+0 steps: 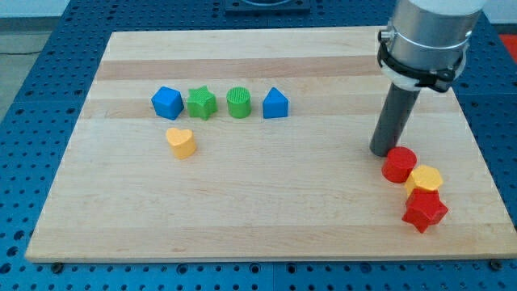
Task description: Push the yellow heart into the red circle
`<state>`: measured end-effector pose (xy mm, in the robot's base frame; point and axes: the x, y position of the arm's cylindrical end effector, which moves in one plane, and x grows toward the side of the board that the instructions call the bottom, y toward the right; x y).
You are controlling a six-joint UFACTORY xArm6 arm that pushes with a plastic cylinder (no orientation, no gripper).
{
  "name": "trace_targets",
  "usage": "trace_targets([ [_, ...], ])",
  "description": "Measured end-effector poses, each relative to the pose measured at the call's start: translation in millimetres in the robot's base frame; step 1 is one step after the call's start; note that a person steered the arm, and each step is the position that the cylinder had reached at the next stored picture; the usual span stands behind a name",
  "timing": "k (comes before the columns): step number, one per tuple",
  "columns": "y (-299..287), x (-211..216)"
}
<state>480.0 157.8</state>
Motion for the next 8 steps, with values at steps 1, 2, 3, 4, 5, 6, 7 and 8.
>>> trace_targets([
  [1,0.0,9.0],
  [2,0.0,17.8],
  [3,-19.4,16.8],
  [4,-92.1,17.6],
  [5,-196.7,17.6],
  [6,-290.6,17.6],
  [7,-347.3,9.6],
  [8,-351.6,-20.3],
])
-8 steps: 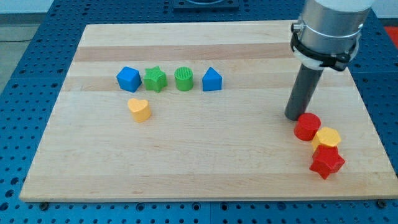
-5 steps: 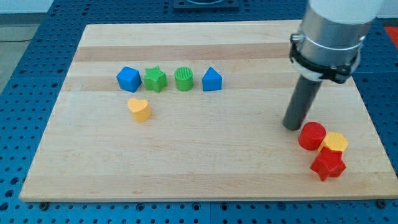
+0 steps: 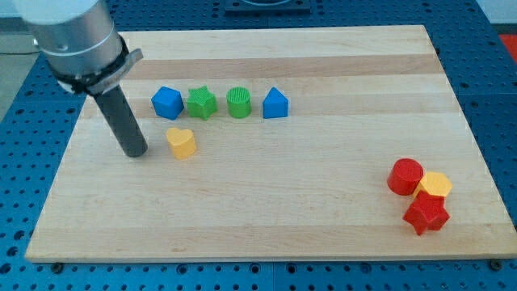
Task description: Push the yellow heart into the red circle
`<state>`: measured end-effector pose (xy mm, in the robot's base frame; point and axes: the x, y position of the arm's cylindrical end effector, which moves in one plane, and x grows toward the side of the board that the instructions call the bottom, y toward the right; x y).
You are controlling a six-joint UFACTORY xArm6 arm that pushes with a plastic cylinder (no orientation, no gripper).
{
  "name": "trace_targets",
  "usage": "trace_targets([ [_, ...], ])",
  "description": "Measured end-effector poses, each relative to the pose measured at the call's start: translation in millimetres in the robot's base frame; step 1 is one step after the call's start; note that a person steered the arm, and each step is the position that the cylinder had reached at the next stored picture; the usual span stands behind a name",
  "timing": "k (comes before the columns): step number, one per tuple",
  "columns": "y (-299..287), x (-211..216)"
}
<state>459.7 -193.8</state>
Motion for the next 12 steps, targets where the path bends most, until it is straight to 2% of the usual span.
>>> trace_targets([
  [2,80.8,6.8],
  [4,183.6,47.4],
  [5,221.5,54.4],
  [8,290.1,62.2],
  [12,316.1,75.5],
])
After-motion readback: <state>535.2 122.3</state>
